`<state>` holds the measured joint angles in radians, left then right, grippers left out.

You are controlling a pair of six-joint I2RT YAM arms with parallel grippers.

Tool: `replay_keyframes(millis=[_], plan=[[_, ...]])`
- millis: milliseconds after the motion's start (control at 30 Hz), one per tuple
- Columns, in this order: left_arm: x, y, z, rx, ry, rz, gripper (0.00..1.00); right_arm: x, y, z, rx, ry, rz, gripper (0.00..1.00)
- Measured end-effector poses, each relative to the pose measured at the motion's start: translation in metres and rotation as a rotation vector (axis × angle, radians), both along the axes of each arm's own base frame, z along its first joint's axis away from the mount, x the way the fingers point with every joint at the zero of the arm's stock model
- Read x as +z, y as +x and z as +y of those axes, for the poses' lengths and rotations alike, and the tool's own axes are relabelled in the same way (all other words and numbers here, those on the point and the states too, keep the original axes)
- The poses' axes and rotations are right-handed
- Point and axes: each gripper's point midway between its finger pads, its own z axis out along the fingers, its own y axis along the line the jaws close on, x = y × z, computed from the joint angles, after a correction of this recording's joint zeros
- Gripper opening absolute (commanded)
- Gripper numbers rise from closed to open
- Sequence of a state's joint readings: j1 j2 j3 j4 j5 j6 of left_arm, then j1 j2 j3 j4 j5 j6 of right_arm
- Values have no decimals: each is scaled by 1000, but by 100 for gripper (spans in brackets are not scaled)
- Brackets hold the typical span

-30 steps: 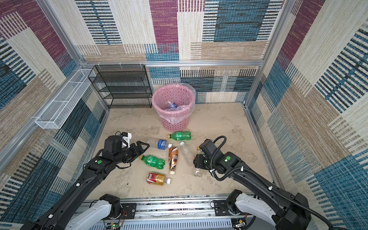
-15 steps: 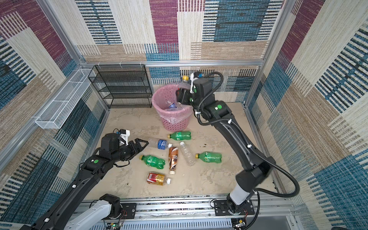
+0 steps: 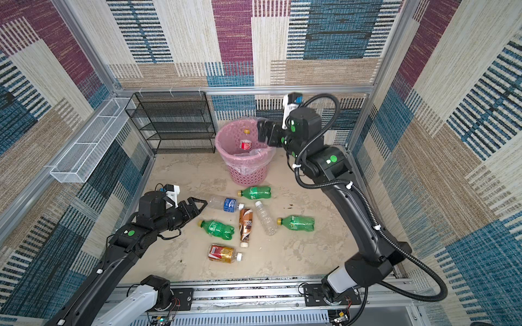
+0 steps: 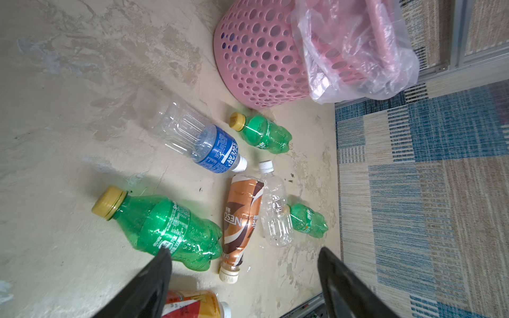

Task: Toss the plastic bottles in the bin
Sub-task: 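Lift the red-labelled bottle with the right gripper and drop it into the bin, then return the right gripper over the pile while the left gripper nears the tea bottle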

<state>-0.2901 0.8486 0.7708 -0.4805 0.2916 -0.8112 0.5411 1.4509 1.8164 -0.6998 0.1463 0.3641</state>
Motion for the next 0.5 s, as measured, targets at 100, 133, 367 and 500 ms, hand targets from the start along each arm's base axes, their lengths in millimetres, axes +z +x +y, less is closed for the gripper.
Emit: replay_keyframes(millis=[100,133,367,500], plan=[[-4,0,1,2,2,7,84,-34,-4,-10,-34,-16,52,96],[-4,-1,1,1,3,8,84,-42,-7,-11,-34,-17,61,96],[-13,-4,1,-2,7,30,84,-139,-25,-17,-30,-49,236,95],[-22,-12,1,-12,3,49,84,-188,-40,-12,13,-35,334,93]])
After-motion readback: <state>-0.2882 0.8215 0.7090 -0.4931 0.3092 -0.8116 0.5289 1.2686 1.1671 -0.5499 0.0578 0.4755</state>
